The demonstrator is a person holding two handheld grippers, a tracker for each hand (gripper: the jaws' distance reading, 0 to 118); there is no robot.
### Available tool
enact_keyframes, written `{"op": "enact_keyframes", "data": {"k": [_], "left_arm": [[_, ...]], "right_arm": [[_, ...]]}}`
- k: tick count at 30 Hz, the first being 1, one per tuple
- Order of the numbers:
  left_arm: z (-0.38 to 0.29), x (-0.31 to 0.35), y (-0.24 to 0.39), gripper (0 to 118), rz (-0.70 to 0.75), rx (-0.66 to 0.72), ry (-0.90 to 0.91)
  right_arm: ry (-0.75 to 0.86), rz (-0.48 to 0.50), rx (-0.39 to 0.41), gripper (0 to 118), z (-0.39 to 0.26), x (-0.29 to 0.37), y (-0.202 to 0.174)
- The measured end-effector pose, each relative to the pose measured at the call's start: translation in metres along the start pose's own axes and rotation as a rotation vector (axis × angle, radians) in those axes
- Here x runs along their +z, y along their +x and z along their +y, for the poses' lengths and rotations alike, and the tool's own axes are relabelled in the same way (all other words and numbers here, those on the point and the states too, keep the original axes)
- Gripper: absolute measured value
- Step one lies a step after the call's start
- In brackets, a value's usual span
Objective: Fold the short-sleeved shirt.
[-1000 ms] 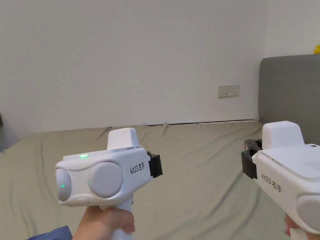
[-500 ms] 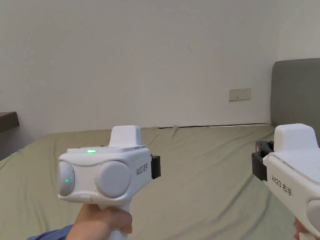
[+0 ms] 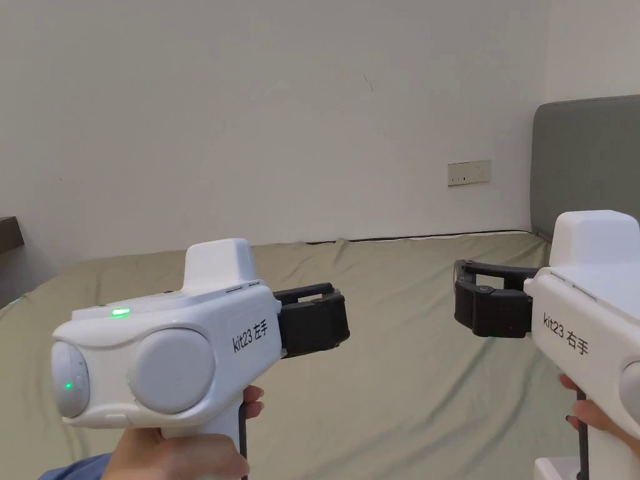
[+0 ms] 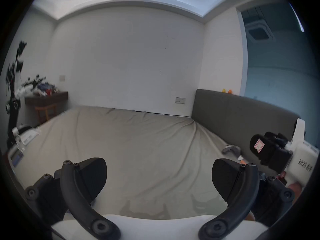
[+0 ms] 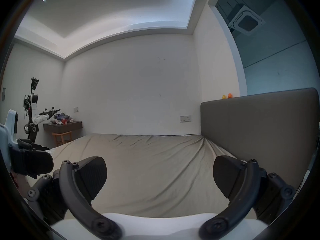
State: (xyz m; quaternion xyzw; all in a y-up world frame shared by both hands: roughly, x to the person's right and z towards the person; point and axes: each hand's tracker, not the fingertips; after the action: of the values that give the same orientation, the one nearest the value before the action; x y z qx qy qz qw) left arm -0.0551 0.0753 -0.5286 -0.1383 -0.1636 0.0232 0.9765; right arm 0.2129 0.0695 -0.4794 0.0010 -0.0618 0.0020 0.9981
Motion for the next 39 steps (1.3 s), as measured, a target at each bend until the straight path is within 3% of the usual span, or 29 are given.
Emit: {"op": "enact_keyframes", "data": {"k": [7, 10, 11, 15, 22, 24, 25, 27, 28, 29, 34, 39], "left_arm": [[0.000, 0.006, 0.007, 118, -0.048, 0.019, 0.001], [-0.001, 0.008, 0.008, 118, 0.021, -0.023, 0.015], [-0.001, 0.009, 0.010, 118, 0.054, -0.042, 0.020], [0.001, 0.008, 0.011, 118, 0.138, -0.079, 0.024], [0.001, 0.007, 0.003, 118, 0.135, -0.072, -0.001], [0.000, 0.005, 0.003, 118, 0.143, -0.091, -0.013], [-0.001, 0.005, 0.003, 118, 0.145, -0.091, -0.017], [-0.002, 0.004, 0.004, 118, 0.144, -0.091, -0.016], [-0.001, 0.003, 0.002, 118, 0.141, -0.089, -0.018], [-0.001, 0.002, 0.001, 118, 0.138, -0.083, -0.021], [-0.002, 0.001, 0.002, 118, 0.154, -0.081, -0.026], [-0.004, 0.002, -0.002, 118, 0.183, -0.076, -0.031]], "right_arm": [[0.004, -0.033, 0.052, 118, -0.005, 0.000, -0.008], [0.018, 0.015, 0.018, 118, -0.006, 0.009, -0.010], [0.085, 0.014, 0.054, 118, -0.003, 0.012, -0.012], [0.020, 0.071, -0.012, 118, 0.000, 0.014, -0.011], [0.012, -0.080, -0.046, 118, 0.011, 0.012, -0.016], [-0.001, -0.077, -0.058, 118, 0.010, 0.012, -0.014], [-0.071, -0.020, -0.095, 118, 0.006, 0.012, -0.015], [0.025, -0.070, -0.038, 118, 0.013, 0.019, -0.013], [-0.026, -0.060, -0.116, 118, 0.009, 0.020, -0.012], [0.017, -0.055, -0.072, 118, 0.014, 0.018, -0.010], [-0.015, -0.069, -0.127, 118, 0.013, 0.018, -0.002], [-0.017, -0.089, -0.098, 118, 0.013, 0.014, -0.001]]}}
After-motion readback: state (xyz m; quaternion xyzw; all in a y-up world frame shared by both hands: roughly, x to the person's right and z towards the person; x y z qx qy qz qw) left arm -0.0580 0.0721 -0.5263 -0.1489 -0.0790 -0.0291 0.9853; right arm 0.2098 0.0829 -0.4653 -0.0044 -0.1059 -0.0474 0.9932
